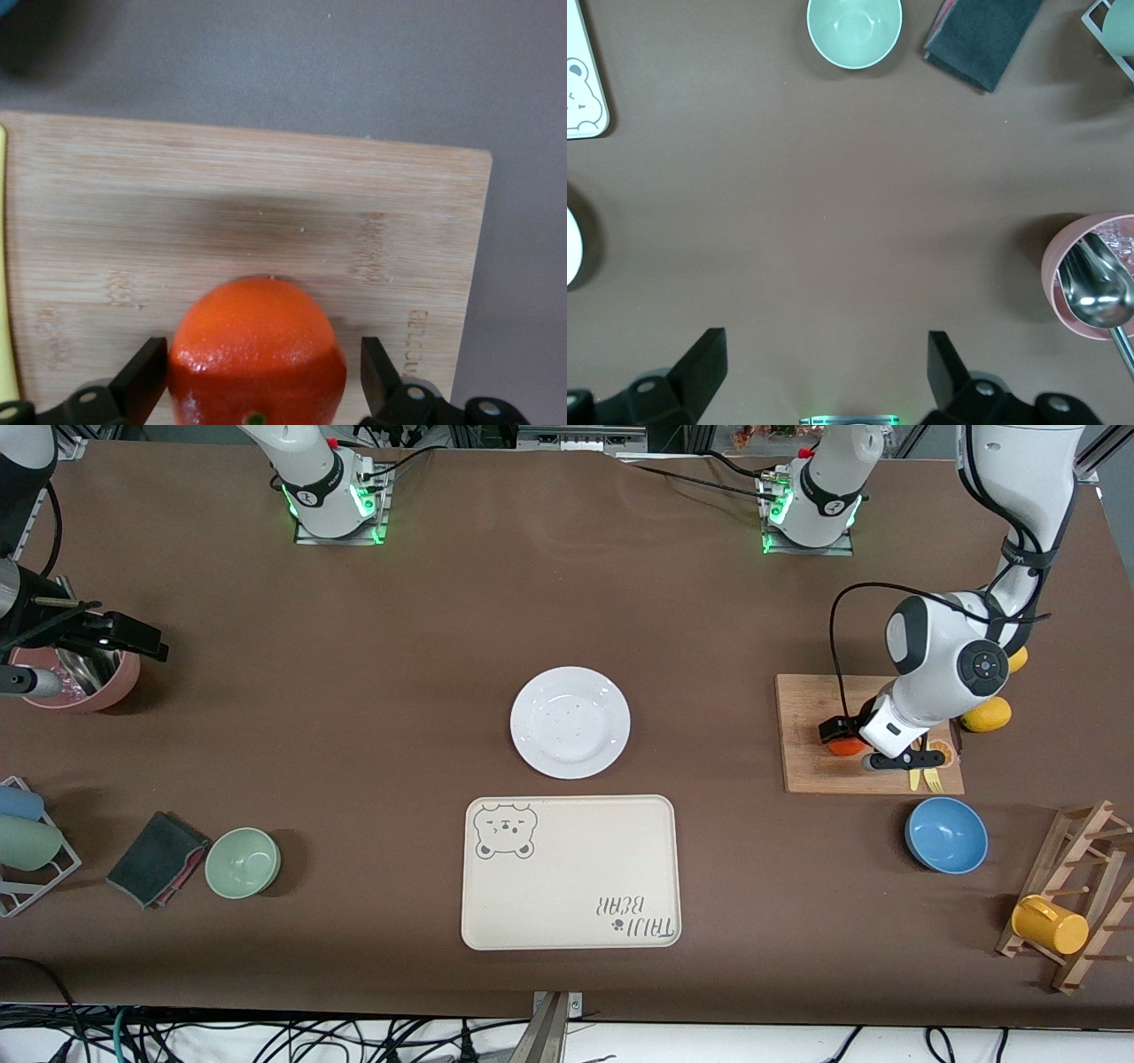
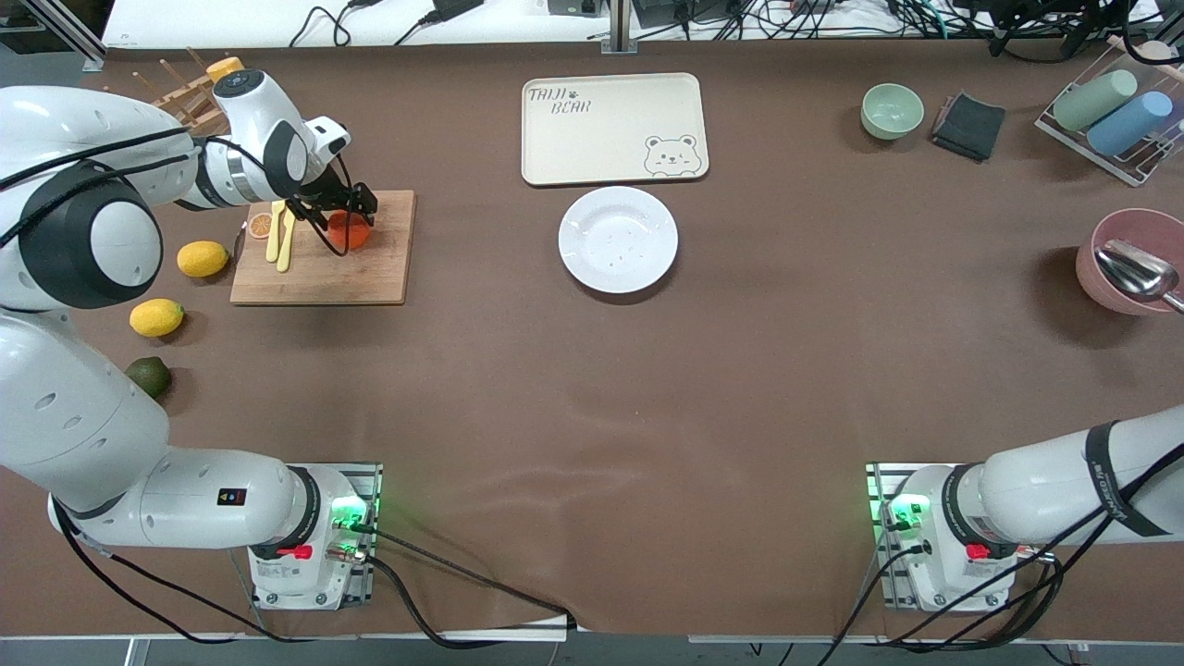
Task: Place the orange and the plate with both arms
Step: 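Lower the left gripper and close it around the orange, then lift the orange with the left gripper and carry it over the plate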
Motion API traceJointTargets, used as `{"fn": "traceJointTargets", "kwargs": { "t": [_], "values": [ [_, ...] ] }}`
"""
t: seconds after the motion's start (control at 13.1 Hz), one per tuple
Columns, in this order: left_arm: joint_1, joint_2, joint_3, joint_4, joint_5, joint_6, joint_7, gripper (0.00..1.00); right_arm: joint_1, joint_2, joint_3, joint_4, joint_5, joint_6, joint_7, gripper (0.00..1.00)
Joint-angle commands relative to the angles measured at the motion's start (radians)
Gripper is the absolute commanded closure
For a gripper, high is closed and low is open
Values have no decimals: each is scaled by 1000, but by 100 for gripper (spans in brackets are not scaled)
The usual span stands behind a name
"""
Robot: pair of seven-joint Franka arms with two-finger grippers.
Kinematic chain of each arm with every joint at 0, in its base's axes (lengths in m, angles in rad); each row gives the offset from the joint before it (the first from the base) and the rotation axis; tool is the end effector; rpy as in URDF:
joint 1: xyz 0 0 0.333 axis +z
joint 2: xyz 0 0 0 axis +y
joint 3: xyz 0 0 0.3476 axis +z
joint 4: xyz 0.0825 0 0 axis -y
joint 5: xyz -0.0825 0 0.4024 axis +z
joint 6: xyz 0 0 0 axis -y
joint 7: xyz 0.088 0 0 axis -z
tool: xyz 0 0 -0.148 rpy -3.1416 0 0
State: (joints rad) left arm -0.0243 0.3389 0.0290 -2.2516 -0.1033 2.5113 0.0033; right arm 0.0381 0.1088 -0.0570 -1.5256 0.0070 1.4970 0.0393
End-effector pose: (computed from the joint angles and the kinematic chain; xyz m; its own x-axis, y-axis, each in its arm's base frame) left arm 0.5505 0.0015 0.1794 0.9932 0.0838 -0.0803 0.0876 -0.9952 0.0447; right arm 0.5934 -0.0085 0.5678 0.9889 -0.0580 -0.1367 -0.0579 -0.9983 0.0046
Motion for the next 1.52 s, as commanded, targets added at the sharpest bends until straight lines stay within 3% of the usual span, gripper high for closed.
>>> {"fn": "traceJointTargets", "kwargs": {
  "t": [0.0,0.08,0.38,0.76,1.14,1.45],
  "values": [
    [0,-9,-3,-3,-19,0,3,56,-11,-12,9,-10,-4,-8,2,0],
    [0,-14,-3,-3,-19,-5,7,68,-11,-12,9,-10,-4,-8,2,0],
    [0,-72,-7,-2,-19,-58,7,88,-11,-12,9,-10,-4,-8,2,0],
    [0,-109,-128,1,-29,-68,-22,91,-11,-11,8,-10,-4,-8,2,0],
    [-6,-95,-322,55,-91,-55,-235,92,-11,-12,9,-10,-4,-8,2,0],
    [-74,-28,-383,121,-145,-19,-343,92,-11,-11,9,-10,-4,-8,1,0]
  ]
}}
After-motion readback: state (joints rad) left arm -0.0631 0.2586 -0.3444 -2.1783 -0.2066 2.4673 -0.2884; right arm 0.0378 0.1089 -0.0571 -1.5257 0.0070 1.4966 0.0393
